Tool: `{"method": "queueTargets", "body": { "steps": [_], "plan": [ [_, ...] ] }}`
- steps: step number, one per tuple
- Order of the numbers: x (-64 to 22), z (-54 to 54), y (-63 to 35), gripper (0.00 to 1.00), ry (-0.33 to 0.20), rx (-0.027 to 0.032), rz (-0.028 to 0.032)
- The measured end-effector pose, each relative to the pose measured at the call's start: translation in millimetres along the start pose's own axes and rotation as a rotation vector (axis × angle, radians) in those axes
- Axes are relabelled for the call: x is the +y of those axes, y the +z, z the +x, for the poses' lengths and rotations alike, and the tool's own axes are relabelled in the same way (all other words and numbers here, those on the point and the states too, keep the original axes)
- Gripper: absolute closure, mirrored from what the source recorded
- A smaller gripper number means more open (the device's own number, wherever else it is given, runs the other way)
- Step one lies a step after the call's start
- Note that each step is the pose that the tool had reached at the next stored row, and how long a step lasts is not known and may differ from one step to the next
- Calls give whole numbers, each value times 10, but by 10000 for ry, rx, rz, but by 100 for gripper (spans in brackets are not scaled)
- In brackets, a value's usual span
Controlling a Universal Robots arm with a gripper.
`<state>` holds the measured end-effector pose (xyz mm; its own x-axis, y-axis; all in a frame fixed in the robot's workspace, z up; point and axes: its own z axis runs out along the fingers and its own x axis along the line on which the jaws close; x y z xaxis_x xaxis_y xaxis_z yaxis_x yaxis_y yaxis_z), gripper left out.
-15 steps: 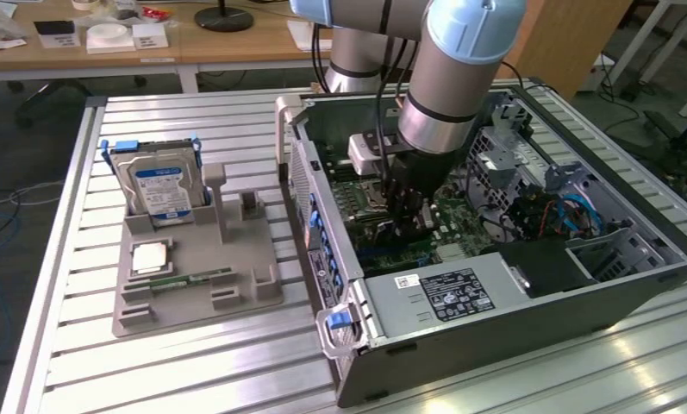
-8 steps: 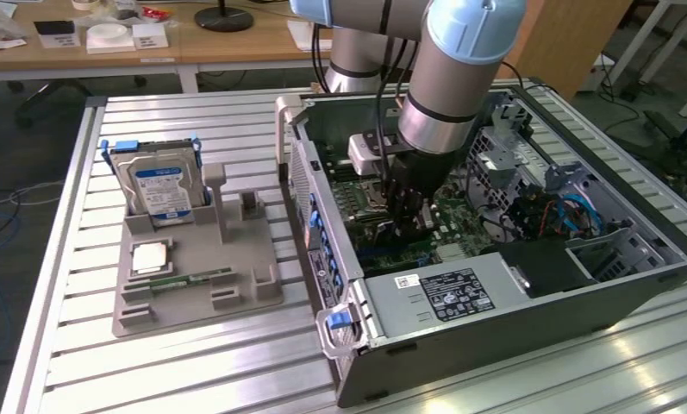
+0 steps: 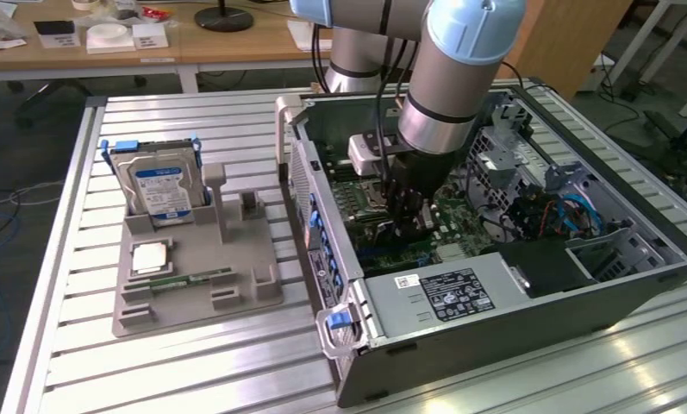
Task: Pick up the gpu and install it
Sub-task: 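Insert the gpu into the slot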
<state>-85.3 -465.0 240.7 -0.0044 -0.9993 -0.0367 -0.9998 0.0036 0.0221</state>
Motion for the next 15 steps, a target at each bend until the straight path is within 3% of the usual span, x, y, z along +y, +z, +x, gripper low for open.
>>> {"method": "queueTargets", "body": {
  "steps": [15],
  "plan": [
    [-9,0,1,73,-10,-2,0]
  ]
}}
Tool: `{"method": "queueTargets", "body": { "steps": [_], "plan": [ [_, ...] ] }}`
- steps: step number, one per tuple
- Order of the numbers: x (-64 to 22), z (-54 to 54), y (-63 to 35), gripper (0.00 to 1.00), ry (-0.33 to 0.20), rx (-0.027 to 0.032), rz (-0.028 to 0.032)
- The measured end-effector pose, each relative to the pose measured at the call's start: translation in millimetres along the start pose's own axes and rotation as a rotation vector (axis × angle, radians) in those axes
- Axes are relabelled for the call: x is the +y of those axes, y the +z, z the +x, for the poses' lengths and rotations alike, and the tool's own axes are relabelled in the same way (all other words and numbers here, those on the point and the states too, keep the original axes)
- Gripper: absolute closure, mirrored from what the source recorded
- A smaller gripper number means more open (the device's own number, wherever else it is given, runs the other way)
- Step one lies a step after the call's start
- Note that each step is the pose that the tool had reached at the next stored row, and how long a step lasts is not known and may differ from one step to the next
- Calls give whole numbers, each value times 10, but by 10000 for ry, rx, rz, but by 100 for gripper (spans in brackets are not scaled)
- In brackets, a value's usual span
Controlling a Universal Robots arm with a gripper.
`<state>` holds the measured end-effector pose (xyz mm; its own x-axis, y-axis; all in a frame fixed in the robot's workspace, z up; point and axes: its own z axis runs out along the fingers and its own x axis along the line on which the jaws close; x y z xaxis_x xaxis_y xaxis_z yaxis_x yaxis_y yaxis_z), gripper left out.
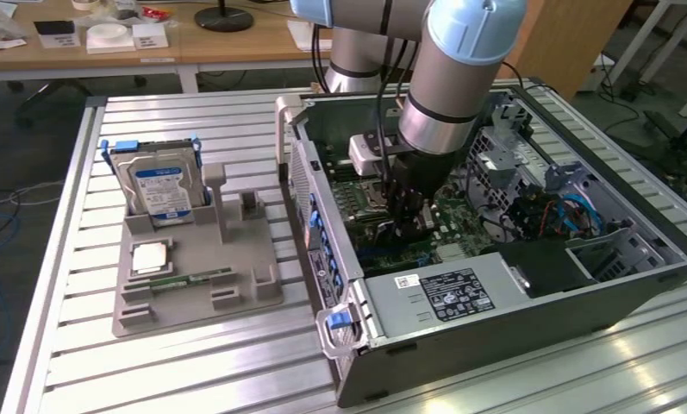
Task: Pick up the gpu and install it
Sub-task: 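Insert the gpu into the slot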
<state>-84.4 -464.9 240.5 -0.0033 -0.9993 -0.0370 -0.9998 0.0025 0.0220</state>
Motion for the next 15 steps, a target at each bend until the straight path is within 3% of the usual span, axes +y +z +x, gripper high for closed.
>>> {"method": "queueTargets", "body": {
  "steps": [15],
  "plan": [
    [-1,1,15,73,-1,1,6]
  ]
}}
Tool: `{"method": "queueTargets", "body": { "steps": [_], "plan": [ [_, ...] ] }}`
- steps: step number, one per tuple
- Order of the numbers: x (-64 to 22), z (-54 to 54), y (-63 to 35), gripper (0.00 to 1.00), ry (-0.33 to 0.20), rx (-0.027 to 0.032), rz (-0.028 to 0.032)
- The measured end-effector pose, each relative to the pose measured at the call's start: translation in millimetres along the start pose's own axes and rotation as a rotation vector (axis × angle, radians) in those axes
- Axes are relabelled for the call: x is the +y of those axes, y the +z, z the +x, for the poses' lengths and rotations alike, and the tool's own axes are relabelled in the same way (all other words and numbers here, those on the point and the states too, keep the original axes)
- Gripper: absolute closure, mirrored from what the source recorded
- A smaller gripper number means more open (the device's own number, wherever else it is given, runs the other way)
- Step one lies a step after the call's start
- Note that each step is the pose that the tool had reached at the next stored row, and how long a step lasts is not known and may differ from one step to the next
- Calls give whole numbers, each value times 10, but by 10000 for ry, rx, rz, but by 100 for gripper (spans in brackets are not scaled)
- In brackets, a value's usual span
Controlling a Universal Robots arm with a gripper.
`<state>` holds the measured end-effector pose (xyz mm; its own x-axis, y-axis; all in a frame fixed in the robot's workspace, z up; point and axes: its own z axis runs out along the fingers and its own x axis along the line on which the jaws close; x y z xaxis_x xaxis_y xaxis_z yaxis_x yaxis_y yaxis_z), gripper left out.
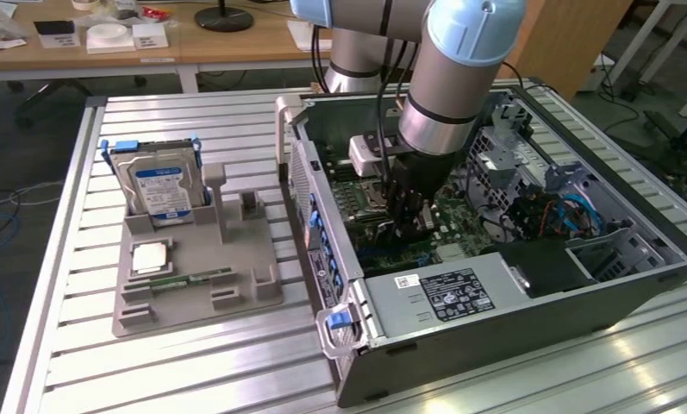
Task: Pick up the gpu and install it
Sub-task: 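Insert the gpu into the slot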
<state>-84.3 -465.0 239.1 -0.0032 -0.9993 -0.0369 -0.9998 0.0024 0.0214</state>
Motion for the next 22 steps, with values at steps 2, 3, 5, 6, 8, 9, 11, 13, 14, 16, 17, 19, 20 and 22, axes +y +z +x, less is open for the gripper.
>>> {"method": "queueTargets", "body": {
  "steps": [2,3,5,6,8,9,11,13,14,16,17,19,20,22],
  "plan": [
    [0,0,0,73,0,0,0],
    [0,0,0,73,0,0,0],
    [-1,-1,4,73,-1,-12,10],
    [-1,-1,5,72,-1,-11,6],
    [0,-1,1,66,0,-2,1],
    [0,0,0,66,0,-1,0],
    [0,0,0,59,1,0,0],
    [1,-2,-16,59,1,1,-1],
    [1,-3,-33,59,0,0,0],
    [1,-4,-65,59,0,0,0],
    [2,-4,-80,59,0,0,0],
    [2,-5,-85,59,0,-3,2],
    [2,-5,-85,59,0,-3,1],
    [2,-5,-85,59,0,-2,1]
  ]
}}
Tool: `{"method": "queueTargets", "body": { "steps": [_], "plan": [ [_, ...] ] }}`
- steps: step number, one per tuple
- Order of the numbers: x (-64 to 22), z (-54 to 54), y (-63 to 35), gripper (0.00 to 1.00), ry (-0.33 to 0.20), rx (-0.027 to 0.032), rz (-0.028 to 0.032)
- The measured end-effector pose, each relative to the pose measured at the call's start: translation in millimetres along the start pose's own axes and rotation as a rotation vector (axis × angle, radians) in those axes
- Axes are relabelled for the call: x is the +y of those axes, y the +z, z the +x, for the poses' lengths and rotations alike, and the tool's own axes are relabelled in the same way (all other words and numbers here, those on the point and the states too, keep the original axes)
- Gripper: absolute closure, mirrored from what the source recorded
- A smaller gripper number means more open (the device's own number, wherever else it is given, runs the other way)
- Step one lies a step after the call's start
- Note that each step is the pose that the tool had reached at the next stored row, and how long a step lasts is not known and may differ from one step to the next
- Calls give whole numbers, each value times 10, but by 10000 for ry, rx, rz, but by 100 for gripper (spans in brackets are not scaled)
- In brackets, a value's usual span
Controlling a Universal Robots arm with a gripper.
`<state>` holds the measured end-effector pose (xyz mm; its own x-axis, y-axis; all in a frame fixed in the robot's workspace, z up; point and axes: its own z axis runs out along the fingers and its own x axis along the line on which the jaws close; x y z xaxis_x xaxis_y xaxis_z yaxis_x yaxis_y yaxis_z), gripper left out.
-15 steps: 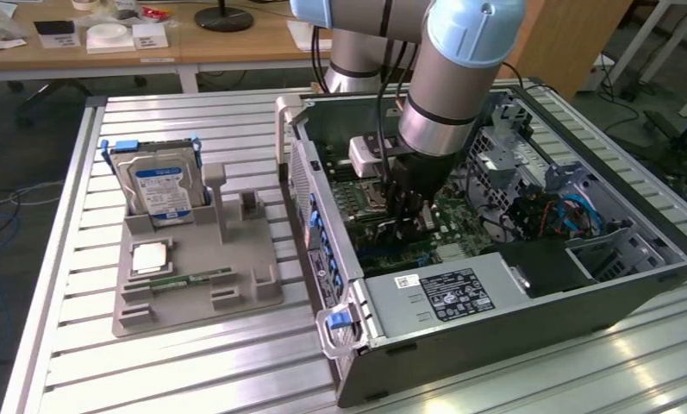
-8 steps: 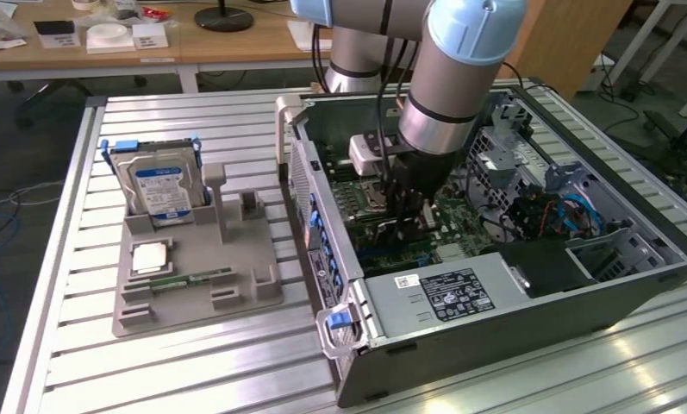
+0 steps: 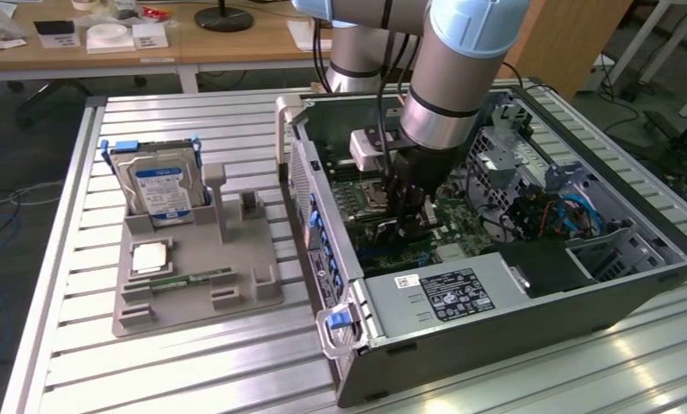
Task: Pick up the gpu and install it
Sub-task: 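Insert the gpu into the slot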
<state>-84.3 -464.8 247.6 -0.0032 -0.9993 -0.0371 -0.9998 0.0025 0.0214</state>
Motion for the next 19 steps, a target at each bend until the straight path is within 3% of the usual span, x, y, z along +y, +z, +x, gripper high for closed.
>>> {"method": "queueTargets", "body": {
  "steps": [8,10,12,19],
  "plan": [
    [0,0,0,59,-1,1,0],
    [0,0,0,61,0,1,0],
    [0,0,-1,73,0,2,-1],
    [0,0,0,74,0,1,-1]
  ]
}}
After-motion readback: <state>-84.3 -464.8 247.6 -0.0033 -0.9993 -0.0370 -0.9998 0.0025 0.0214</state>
